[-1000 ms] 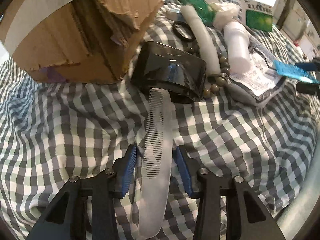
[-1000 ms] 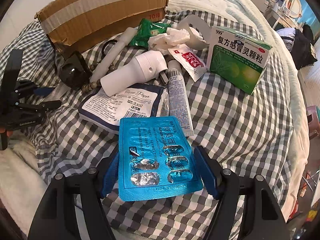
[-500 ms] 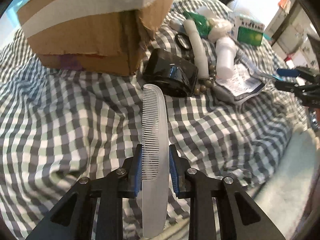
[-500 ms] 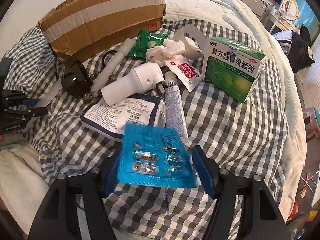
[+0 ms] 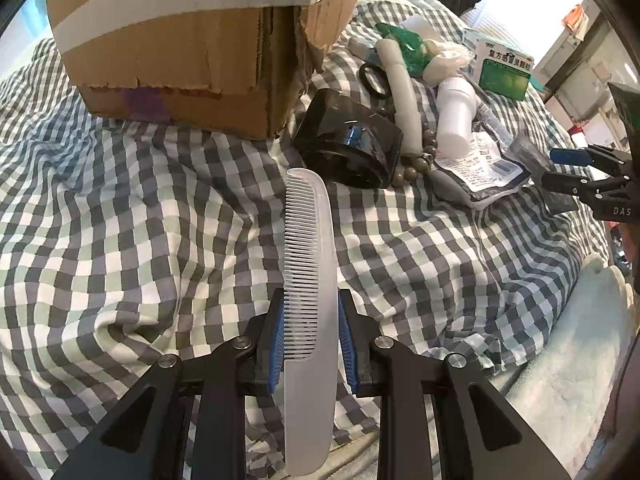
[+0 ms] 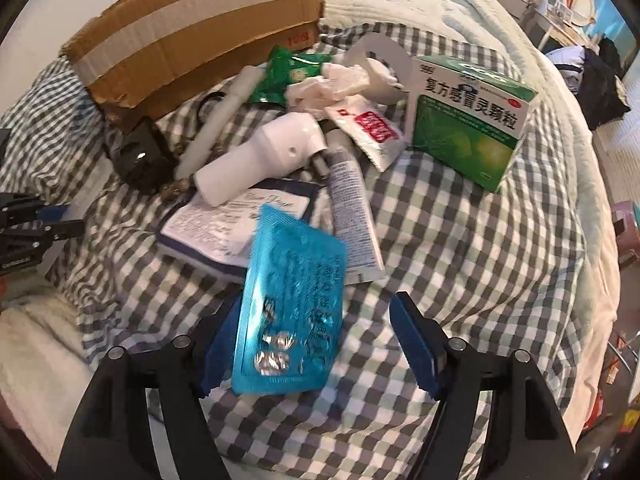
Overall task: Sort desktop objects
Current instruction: 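Grasp the white comb with the left tool while the right tool grasps the blue blister pack, then carry the comb and blister pack over the cardboard box and release both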
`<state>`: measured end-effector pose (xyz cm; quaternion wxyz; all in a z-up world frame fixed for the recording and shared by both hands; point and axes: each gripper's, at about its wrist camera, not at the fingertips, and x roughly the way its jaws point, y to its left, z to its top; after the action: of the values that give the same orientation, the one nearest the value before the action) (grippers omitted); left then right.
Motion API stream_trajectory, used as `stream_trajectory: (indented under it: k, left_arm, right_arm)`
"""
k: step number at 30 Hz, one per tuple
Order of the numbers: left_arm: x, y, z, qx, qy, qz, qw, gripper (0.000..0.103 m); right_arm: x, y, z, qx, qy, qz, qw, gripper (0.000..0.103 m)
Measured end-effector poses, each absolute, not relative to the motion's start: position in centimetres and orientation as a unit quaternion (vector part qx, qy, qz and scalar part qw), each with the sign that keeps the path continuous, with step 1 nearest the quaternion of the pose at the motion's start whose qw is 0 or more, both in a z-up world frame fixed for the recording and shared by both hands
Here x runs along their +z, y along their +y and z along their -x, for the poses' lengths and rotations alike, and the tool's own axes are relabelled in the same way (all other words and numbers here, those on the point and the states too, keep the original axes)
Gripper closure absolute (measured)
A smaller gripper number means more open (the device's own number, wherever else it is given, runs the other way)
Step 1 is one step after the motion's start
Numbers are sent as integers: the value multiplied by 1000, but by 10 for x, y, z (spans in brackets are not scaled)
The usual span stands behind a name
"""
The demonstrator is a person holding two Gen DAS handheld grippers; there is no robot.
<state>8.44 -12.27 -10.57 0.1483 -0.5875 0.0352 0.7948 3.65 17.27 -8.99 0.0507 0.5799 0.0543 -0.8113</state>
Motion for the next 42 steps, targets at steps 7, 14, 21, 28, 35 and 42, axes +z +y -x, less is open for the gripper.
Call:
stream_trajectory:
  k: [7, 14, 21, 28, 35, 42]
  left_arm:
    - [-107, -124, -81, 793, 28, 591, 143, 79]
    - [-93, -120, -86, 803, 10, 573, 162, 79]
    - [-64, -134, -97, 823, -22, 543, 162, 79]
    - [1, -169, -102, 867, -55, 474, 143, 79]
    - [92, -182, -54, 905, -51, 399, 139, 79]
    - [99, -161, 37, 911, -40, 393, 117, 78]
  right_arm:
    - [-96, 182, -38, -809, 54, -584, 36, 89]
    - [-75, 181, -39, -823, 49, -563, 50, 94]
    - [-32, 171, -40, -840, 61, -536, 52, 95]
    - [51, 133, -19, -864, 85, -486, 101, 94]
    - [128, 72, 37, -877, 66, -438, 185, 95]
    - [116, 24, 130, -872, 20, -445, 203, 95]
